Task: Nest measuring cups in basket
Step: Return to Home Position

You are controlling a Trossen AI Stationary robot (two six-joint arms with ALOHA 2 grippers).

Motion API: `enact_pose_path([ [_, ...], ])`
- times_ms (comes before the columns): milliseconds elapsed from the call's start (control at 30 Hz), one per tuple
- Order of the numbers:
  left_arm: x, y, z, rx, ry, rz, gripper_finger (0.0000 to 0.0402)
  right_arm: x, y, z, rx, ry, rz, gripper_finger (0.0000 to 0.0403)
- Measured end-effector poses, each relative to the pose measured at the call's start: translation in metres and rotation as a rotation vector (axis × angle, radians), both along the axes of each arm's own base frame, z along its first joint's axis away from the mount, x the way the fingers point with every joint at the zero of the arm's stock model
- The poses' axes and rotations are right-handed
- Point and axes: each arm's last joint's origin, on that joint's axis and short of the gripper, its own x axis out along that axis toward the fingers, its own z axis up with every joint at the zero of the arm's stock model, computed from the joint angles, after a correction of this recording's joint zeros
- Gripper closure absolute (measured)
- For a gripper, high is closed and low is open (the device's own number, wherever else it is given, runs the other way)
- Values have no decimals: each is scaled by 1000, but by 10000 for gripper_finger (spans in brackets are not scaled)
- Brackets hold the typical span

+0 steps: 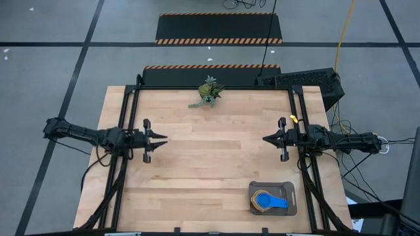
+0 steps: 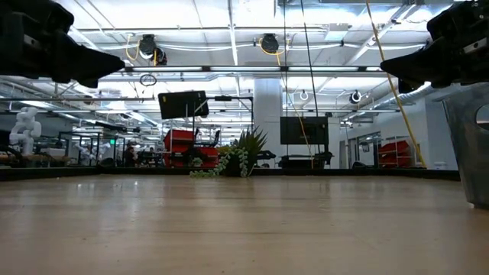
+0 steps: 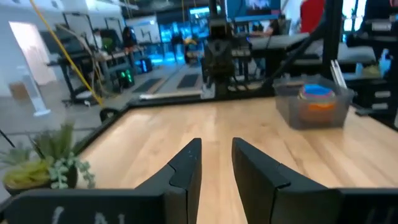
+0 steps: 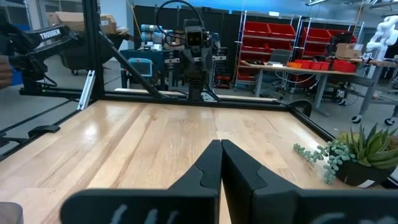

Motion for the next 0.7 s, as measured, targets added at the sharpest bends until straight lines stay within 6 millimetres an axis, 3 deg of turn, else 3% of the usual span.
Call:
enact_pose_path([
  [500,-17,6,2,-40,-45,-8,310,0,0,0,0,0,1,403],
  [567,-17,5,1,-39,-41,-40,325,0,0,0,0,0,1,403],
  [700,-16,3,-1,-47,-21,-137,389,0,0,0,0,0,1,403],
])
